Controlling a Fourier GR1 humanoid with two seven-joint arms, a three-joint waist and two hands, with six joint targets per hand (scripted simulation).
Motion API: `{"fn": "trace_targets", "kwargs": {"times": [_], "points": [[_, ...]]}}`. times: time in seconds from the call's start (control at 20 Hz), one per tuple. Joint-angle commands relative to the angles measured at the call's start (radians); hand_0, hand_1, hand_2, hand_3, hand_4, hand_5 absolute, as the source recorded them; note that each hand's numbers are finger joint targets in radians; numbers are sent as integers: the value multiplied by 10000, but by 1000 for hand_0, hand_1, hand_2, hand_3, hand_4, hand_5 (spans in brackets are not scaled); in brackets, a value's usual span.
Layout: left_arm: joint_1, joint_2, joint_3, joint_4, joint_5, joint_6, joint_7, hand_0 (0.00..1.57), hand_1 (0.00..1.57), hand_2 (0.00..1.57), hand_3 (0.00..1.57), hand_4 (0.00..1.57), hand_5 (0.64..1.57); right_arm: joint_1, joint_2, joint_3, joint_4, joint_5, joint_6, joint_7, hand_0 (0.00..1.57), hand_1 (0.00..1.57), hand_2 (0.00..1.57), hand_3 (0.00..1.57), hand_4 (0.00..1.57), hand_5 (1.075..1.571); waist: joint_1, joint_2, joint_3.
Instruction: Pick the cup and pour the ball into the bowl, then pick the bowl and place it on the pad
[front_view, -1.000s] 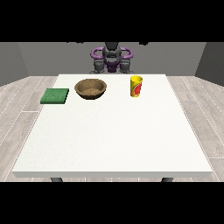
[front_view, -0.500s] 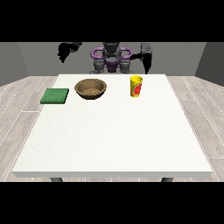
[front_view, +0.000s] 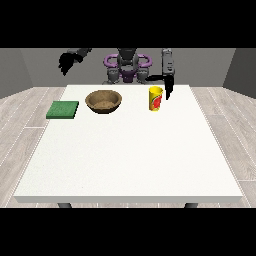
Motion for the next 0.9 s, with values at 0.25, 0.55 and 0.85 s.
{"fn": "trace_targets", "kwargs": {"times": [0.25,0.55,0.85], "points": [[-1319,301,826,2905,187,-65,-1845,0,0,0,0,189,1423,-246,-636,-651,1163,-613,1062,-835,0,0,0,0,671,1563,-417,465,-1],[-1500,-54,1202,4976,235,461,-2978,0,0,0,0,887,1555,-194,-807,-461,315,-823,948,544,0,0,0,0,674,1566,-749,38,-6],[-1603,-345,684,5478,-1128,2512,-3939,1265,1265,1571,1571,1335,1483,-1050,-1865,-1466,609,-1867,1635,681,0,0,0,74,642,1568,-1100,547,-3]]}}
